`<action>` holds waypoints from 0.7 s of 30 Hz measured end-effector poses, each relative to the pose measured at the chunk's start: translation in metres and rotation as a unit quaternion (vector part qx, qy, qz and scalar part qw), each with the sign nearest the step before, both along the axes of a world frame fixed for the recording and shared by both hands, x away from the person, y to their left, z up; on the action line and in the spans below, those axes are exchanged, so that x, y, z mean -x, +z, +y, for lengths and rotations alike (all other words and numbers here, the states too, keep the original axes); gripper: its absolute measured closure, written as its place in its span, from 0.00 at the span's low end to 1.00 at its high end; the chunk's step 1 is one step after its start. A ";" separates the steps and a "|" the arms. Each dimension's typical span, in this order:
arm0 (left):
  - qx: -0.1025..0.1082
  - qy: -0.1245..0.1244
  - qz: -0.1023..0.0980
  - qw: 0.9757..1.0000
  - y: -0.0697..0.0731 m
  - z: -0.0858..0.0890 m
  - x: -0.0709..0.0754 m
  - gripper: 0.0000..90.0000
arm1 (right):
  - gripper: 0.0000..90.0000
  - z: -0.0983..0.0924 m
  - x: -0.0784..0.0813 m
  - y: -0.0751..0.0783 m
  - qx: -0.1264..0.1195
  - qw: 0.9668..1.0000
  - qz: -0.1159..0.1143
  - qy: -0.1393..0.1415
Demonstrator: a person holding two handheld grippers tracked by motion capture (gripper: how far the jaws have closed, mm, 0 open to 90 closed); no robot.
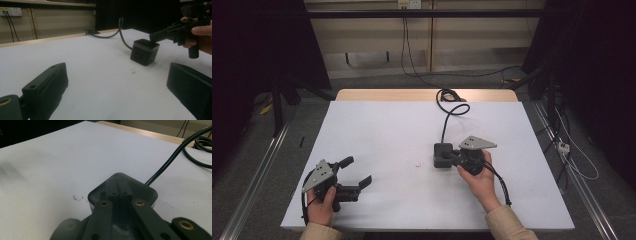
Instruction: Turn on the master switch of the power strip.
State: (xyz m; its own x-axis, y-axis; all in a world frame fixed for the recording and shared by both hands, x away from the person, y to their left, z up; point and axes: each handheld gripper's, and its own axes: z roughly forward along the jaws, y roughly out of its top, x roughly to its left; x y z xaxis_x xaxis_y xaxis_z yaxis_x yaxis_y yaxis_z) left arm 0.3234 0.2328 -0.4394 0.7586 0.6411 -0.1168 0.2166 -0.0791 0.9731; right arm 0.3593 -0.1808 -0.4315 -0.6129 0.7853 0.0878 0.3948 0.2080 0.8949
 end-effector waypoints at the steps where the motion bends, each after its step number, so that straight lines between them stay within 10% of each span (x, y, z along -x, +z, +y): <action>1: 0.000 0.001 0.001 1.000 0.000 0.000 0.000 0.04 | 1.00 0.000 0.000 0.000 -0.001 1.000 0.000 0.001; 21: 0.001 0.001 0.000 1.000 0.000 -0.001 0.000 0.04 | 1.00 -0.002 -0.001 -0.005 -0.007 1.000 -0.005 0.007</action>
